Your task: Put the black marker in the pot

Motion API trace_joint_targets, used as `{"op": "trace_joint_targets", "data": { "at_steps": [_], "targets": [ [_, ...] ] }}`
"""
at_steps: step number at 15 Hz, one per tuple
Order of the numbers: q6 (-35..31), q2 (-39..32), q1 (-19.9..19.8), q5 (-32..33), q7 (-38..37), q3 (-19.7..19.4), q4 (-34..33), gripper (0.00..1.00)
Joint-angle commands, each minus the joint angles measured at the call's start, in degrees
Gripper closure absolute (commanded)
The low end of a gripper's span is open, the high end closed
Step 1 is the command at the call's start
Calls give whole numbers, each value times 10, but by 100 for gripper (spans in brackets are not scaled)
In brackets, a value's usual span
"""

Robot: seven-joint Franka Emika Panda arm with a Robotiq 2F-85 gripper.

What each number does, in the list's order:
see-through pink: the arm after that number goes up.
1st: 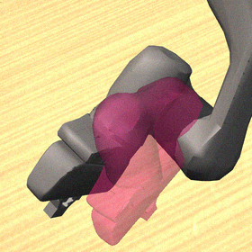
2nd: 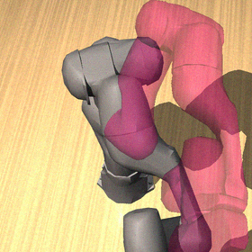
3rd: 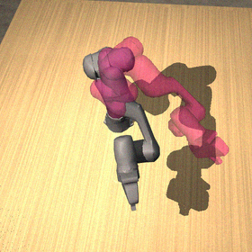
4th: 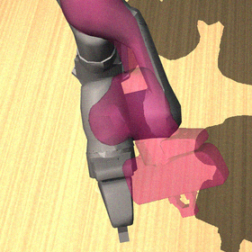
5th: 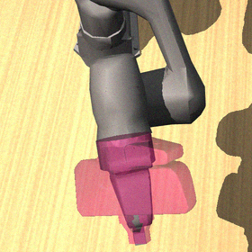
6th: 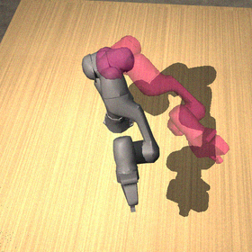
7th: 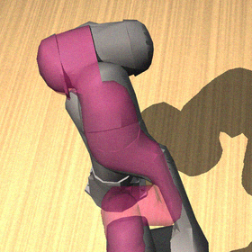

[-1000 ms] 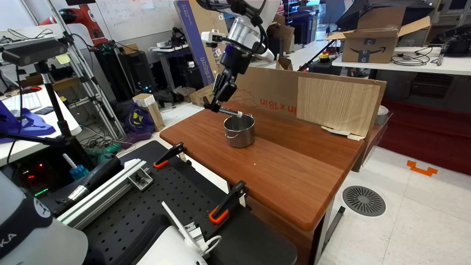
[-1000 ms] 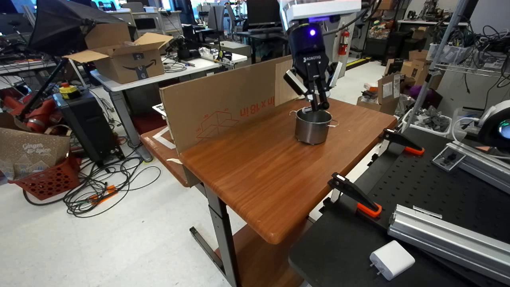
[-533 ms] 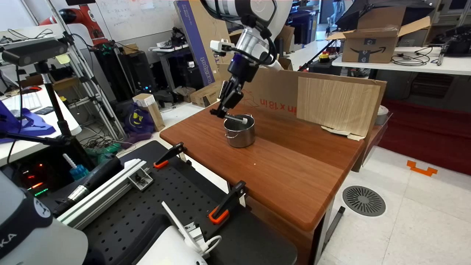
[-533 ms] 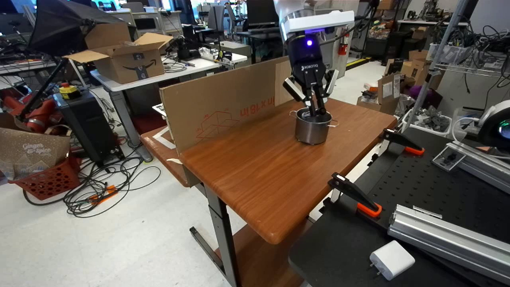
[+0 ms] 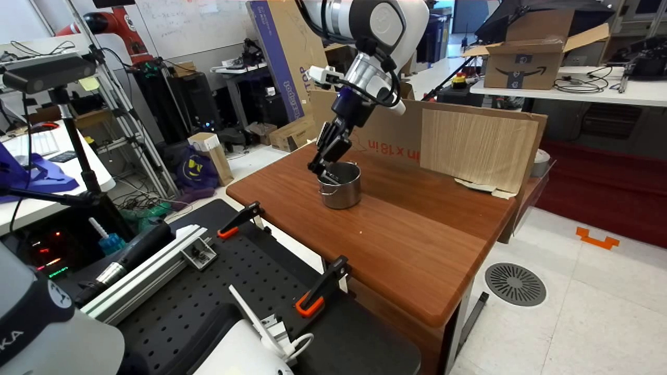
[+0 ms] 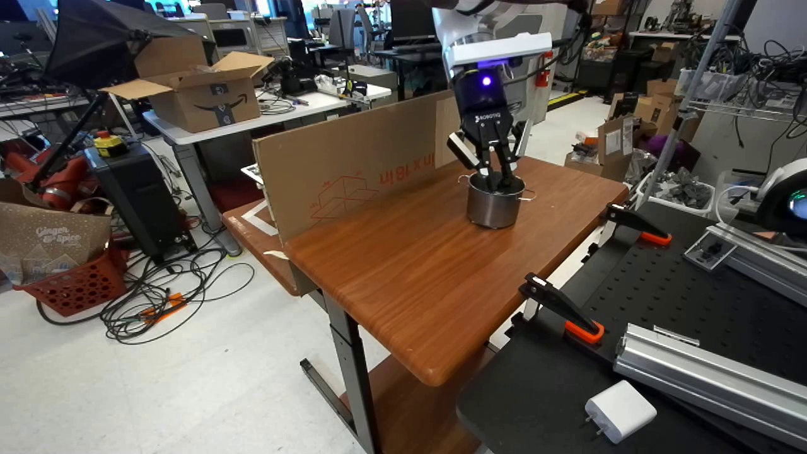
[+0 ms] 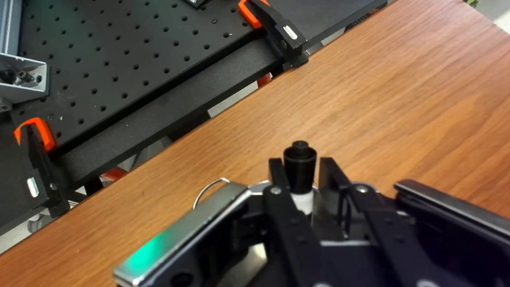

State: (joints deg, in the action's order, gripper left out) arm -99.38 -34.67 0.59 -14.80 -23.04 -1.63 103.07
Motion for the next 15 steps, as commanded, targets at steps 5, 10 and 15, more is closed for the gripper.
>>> {"op": "trace_joint_targets", "data": {
  "at_steps": [5,10,15],
  "targets": [
    [49,-23,-2,-11,3,-1,-49,11],
    [50,2,-1,-10,11,1,-39,0],
    [-5,91,6,-4,34,2,27,0]
  ]
}}
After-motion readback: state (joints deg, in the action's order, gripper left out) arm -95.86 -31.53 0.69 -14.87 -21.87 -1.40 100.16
